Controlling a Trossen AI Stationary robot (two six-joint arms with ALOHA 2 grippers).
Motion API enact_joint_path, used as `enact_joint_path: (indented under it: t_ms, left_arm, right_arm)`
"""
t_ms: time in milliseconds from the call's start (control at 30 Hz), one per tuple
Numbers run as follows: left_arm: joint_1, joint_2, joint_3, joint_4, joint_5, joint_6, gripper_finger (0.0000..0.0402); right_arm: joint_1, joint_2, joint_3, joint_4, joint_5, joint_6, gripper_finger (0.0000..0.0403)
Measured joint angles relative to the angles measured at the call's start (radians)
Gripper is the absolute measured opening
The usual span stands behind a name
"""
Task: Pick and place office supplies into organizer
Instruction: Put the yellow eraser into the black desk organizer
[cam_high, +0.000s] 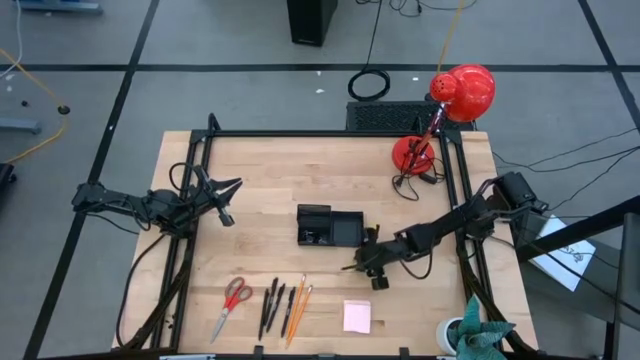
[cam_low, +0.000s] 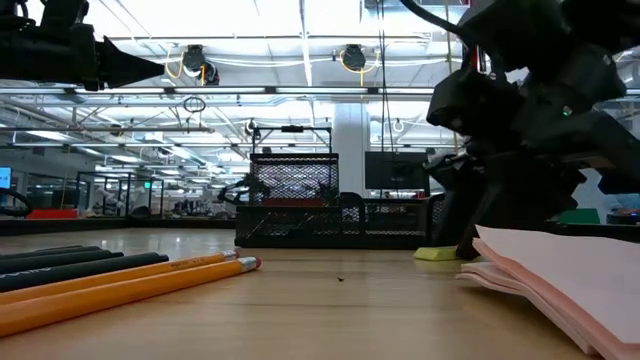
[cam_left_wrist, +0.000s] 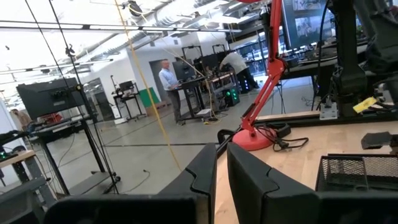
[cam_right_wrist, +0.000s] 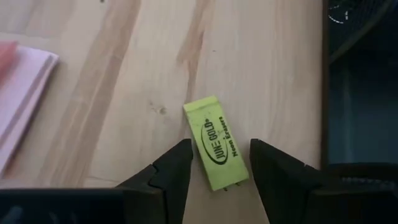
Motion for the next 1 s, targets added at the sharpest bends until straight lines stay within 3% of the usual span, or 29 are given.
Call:
enact_joint_path:
  t_ms: [267, 500, 700, 1000]
  left_arm:
    - [0.000, 0.000, 0.000, 0.000, -0.007, 0.000, 0.0047]
    - [0.000, 0.000, 0.000, 0.000, -0.013, 0.000, 0.0047]
    - [0.000, 0.000, 0.000, 0.000, -0.014, 0.000, 0.0047]
    - [0.000, 0.000, 0.000, 0.000, -0.014, 0.000, 0.0047]
  right_arm:
    - [0.003, 0.003, -0.090, 0.165, -0.028, 0.037, 0.0136]
    - [0.037, 0.005, -0.103, 0.155, 0.096, 0.061, 0.0090]
    - [0.043, 0.005, -0.105, 0.218, 0.135, 0.058, 0.0038]
    - [0.052, 0.011, -0.078, 0.324, 0.132, 0.012, 0.0053]
